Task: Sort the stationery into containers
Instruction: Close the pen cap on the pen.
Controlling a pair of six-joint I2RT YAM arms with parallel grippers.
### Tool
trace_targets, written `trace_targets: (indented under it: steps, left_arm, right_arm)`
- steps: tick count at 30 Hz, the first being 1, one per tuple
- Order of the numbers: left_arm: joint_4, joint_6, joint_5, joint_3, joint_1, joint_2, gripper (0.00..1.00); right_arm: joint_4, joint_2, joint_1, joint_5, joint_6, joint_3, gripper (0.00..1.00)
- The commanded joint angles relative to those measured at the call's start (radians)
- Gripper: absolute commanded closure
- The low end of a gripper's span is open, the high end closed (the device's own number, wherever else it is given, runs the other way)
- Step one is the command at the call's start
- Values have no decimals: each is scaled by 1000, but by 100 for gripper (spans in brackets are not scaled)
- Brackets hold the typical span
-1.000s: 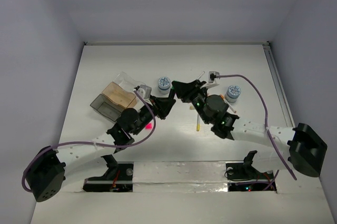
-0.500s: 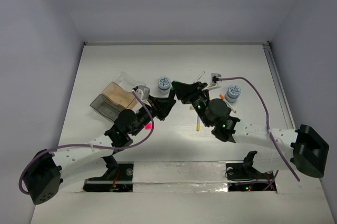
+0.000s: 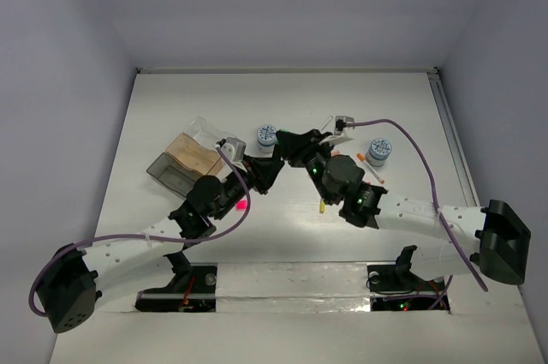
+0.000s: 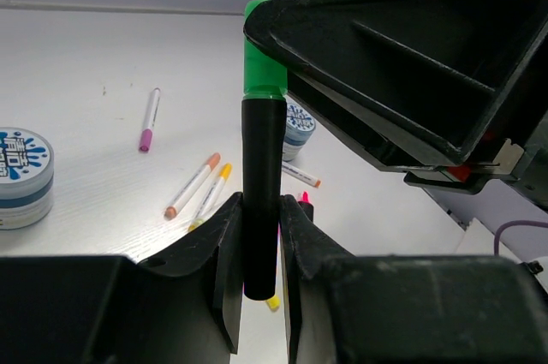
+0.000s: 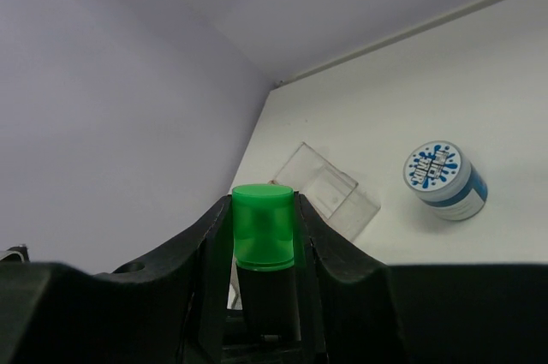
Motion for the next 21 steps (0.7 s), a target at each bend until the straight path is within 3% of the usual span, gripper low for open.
trace_targets:
  steps: [1, 13, 21]
  left_arm:
    - [136, 35, -113, 74, 19, -21, 100]
    - [179, 81, -164, 95, 19, -6, 100]
    - [153, 129, -139, 123, 19, -49, 100]
  right_arm:
    - [-158, 43, 73, 16, -20, 46, 100]
    - [-194, 110, 125, 67, -30, 91, 100]
    - [-206, 69, 126, 0, -45, 16, 100]
